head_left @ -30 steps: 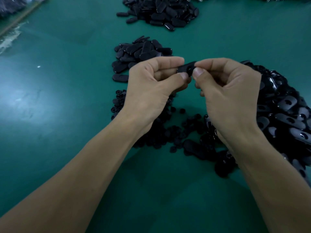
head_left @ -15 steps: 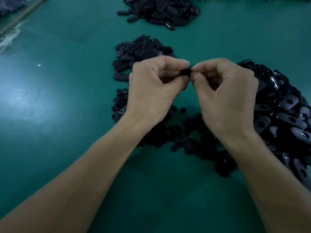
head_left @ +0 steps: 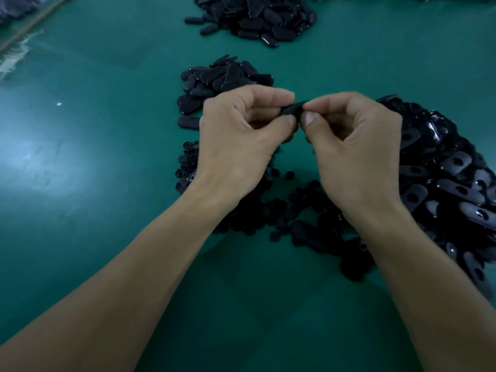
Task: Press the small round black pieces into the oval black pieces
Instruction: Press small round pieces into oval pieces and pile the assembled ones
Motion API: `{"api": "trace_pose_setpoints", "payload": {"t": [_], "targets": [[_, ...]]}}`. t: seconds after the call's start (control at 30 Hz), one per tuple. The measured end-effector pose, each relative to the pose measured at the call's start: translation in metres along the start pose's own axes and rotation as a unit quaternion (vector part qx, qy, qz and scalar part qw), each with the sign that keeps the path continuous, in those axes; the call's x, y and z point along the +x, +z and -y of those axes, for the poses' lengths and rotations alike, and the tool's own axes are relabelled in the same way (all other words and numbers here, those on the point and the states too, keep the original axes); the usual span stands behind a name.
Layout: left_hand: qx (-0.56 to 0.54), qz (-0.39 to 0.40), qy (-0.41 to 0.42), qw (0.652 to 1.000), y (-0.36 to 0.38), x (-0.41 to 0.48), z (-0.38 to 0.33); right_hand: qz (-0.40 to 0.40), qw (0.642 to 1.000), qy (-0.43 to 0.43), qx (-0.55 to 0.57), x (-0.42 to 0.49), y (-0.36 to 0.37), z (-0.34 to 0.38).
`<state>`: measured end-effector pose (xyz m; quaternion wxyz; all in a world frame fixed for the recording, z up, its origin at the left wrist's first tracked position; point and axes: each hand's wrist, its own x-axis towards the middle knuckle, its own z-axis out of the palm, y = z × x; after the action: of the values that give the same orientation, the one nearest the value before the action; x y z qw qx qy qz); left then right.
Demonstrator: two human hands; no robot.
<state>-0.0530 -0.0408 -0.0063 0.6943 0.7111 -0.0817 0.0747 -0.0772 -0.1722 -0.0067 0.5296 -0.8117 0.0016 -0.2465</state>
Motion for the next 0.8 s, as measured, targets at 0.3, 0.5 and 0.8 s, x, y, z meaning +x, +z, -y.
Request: {"api": "trace_pose_setpoints", "payload": {"t": [0.3,0.5,0.8], "targets": [[-0.12,0.003,-0.031,0.992,-0.003,0.001,-0.004,0.128,0.918,0.155,0.341,0.006,-0.014,-0.004],[-0.146,-0.005,-0.037,0.989,-0.006,0.003,-0.006,0.151,0.913,0.155,0.346,0.004,-0.014,0.001],[-0.113,-0.01,-0.044,0.993,-0.005,0.003,-0.004,0.129,0.922,0.153,0.331,0.004,-0.013,0.003]]}}
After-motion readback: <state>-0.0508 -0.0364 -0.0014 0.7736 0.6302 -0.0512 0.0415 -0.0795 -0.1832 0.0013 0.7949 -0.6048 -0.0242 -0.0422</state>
